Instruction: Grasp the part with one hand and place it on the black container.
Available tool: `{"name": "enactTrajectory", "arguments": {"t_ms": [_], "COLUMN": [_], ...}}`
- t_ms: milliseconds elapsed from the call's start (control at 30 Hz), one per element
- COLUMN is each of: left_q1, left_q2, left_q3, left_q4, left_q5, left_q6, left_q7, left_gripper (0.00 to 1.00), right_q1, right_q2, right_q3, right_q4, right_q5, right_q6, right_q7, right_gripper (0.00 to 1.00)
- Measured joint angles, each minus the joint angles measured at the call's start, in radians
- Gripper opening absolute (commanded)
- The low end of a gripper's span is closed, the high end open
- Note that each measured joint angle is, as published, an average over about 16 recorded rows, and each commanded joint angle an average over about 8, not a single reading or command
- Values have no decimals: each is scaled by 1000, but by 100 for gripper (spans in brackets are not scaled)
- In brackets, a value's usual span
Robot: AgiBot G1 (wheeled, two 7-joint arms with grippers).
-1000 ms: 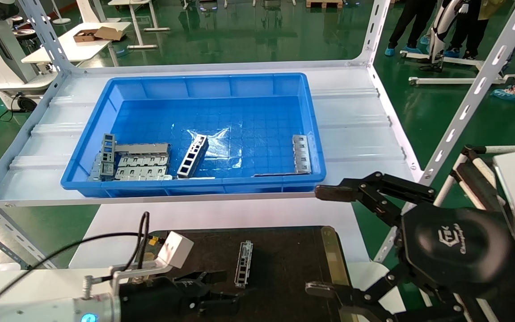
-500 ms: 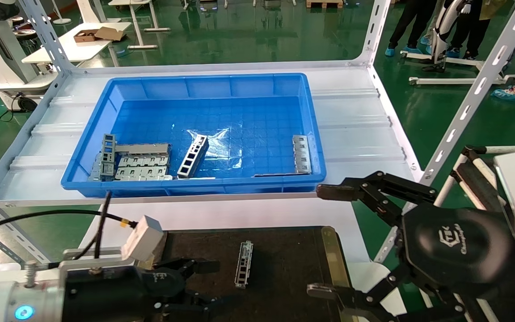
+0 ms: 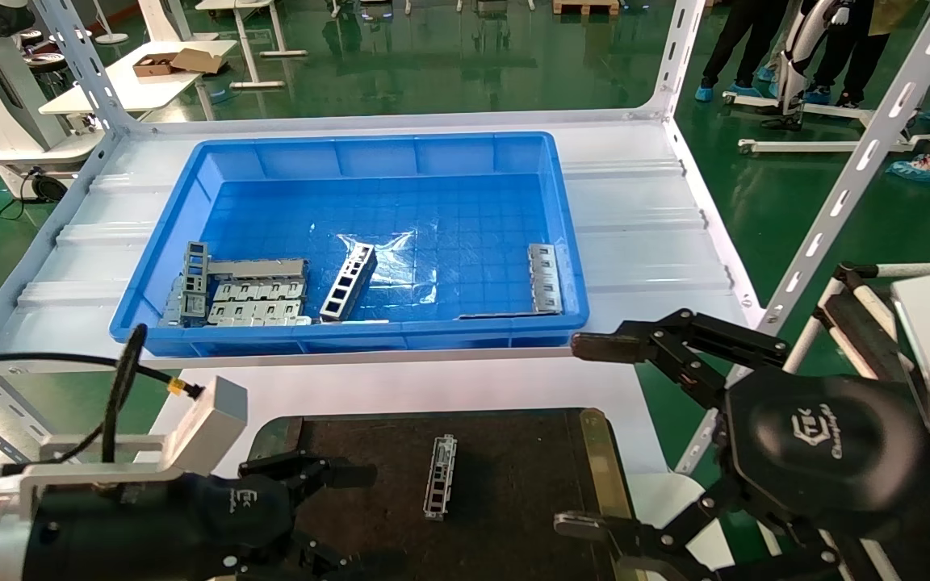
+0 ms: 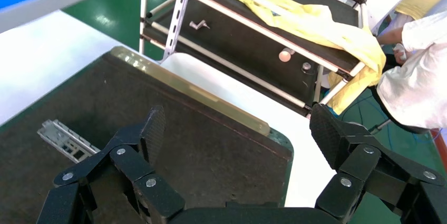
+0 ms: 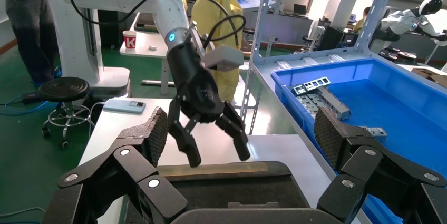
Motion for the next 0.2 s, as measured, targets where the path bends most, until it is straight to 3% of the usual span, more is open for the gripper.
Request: {"name": "enactTrajectory", "arguments": {"t_ms": [200], "left_q1": [-14], "left_q2": [-12], "left_q3": [-8], "left_q4": [-9], "left_q5": [-5], "left_q6": [19], "left_q7": [5], "left_gripper": [100], "right_q1": [0], "right_q2": [0], "right_q3": [0], "right_q4": [0], "right_q5": [0], "right_q6": [0], "right_q7": [0], "right_gripper": [100]}}
